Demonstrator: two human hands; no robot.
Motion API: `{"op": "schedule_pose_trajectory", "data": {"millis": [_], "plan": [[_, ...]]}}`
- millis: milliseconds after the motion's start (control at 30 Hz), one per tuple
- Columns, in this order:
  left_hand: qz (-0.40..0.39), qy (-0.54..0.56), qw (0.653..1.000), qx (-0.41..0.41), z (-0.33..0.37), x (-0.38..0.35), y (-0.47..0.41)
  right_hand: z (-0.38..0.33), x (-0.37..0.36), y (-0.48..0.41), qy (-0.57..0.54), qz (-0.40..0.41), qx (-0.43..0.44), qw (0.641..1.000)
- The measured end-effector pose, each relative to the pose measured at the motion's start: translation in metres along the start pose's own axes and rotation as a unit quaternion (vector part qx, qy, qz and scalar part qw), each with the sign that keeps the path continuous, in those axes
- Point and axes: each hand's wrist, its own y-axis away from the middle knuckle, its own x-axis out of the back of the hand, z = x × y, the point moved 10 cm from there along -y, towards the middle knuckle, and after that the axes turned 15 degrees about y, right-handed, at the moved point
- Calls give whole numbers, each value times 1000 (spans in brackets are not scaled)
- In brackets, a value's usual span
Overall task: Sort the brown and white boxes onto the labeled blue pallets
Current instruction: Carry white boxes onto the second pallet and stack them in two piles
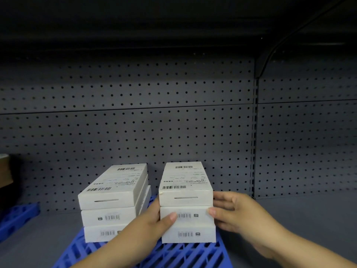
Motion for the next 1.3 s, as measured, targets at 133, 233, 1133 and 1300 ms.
{"op": "schedule_pose_trajectory", "data": {"millis": [133, 233, 1133, 1300], "plan": [[-7, -29, 1000, 0, -1, -1, -4, 2, 1, -4, 0, 9, -15, 1000], [8, -35, 999, -2, -2, 3, -6, 3, 0, -6, 13, 20, -20, 1000], [93, -31, 995, -8, -1, 13, -6, -39, 4, 13, 203, 71, 120, 969], [24, 15, 1000, -10, -8, 2, -11, -34, -6, 10, 264, 49, 122, 955]]}}
